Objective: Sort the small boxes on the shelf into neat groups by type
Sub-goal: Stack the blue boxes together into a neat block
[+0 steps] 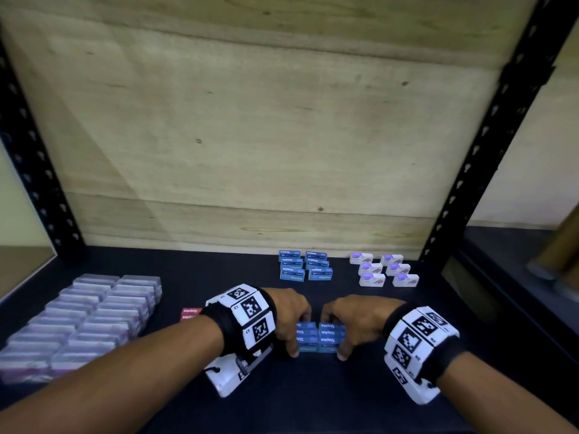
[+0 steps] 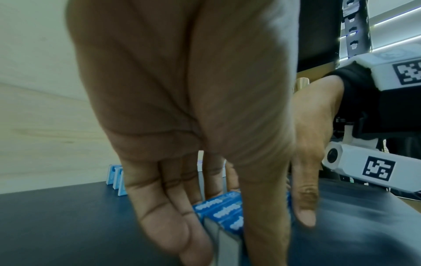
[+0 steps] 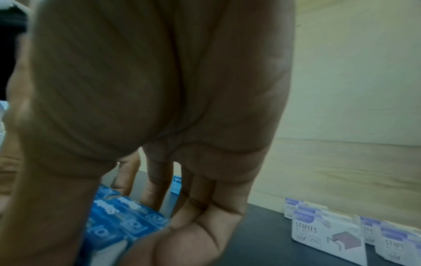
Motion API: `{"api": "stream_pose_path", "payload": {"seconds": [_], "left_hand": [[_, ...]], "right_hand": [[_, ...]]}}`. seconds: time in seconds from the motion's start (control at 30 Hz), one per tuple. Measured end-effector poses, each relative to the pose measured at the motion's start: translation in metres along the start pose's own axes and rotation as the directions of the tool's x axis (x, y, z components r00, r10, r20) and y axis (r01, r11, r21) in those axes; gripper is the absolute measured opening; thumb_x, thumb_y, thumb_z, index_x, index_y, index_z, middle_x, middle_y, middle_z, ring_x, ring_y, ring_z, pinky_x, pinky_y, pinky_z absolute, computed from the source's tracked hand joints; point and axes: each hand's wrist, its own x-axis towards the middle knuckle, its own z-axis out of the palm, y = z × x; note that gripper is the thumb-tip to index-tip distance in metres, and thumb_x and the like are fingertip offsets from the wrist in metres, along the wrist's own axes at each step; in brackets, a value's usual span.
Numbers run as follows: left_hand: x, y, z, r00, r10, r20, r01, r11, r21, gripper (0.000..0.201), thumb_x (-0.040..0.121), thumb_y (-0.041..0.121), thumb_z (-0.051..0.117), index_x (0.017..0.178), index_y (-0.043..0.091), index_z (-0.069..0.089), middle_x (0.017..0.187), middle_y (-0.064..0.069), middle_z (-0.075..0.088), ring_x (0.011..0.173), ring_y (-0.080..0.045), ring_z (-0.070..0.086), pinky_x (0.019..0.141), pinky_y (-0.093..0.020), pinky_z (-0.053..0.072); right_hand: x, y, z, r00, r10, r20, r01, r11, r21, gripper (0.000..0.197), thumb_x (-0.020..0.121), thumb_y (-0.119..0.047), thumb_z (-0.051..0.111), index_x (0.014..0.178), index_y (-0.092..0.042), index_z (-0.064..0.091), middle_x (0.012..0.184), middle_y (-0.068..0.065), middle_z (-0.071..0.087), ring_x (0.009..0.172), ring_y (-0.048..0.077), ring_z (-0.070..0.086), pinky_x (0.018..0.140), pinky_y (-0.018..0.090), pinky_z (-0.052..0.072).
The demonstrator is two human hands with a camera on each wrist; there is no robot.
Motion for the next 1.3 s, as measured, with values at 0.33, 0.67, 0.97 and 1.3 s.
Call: {"api": "stream_pose_path", "payload": {"seconds": [0.33,0.67,0.97,1.3], "left_hand": [[0.001,0.0,0.005,0.999,0.011,-0.034,-0.012,0.999,-0.043,0.06,0.072,0.036,0.083,0.124,0.021,0.057,0.113,0.001,0.064,0.091,-0.015,0.063,0.086,-0.034,0.055],[0.001,-0.002,0.006,1.0,-0.007,-0.006,0.006,0.984,-0.176,0.051,0.075,0.026,0.082,0.119,0.018,0.057,0.085,0.003,0.067,0.063,-0.01,0.063,0.069,-0.028,0.056],[0.006,-0.006,0.007,1.0,0.011,0.015,-0.007,0.969,-0.246,0.049,0.076,0.022,0.083,0.118,0.016,0.059,0.098,-0.01,0.074,0.064,-0.014,0.065,0.063,-0.024,0.056],[0.011,-0.008,0.011,1.0,-0.013,0.025,0.02,0.952,-0.306,0.05,0.072,0.02,0.085,0.114,0.015,0.059,0.101,-0.009,0.073,0.067,-0.016,0.067,0.074,-0.033,0.061]], "right_hand": [[-0.003,-0.001,0.001,1.0,-0.011,-0.02,0.012,1.0,0.025,0.063,0.073,-0.034,0.083,0.128,-0.029,0.052,0.122,-0.004,0.059,0.107,0.018,0.057,0.091,0.035,0.048],[-0.002,-0.003,0.0,1.0,0.001,-0.008,-0.001,1.0,0.031,0.062,0.074,-0.033,0.083,0.127,-0.029,0.053,0.121,-0.003,0.058,0.107,0.018,0.057,0.093,0.036,0.049],[-0.001,-0.004,0.001,1.0,0.002,-0.004,-0.002,0.999,0.045,0.061,0.073,-0.031,0.083,0.125,-0.029,0.052,0.12,-0.003,0.058,0.106,0.019,0.058,0.092,0.037,0.05],[-0.001,-0.004,0.002,1.0,-0.013,-0.009,0.014,0.999,0.036,0.058,0.074,-0.029,0.081,0.124,-0.027,0.051,0.118,-0.003,0.057,0.101,0.016,0.056,0.085,0.033,0.048]]}}
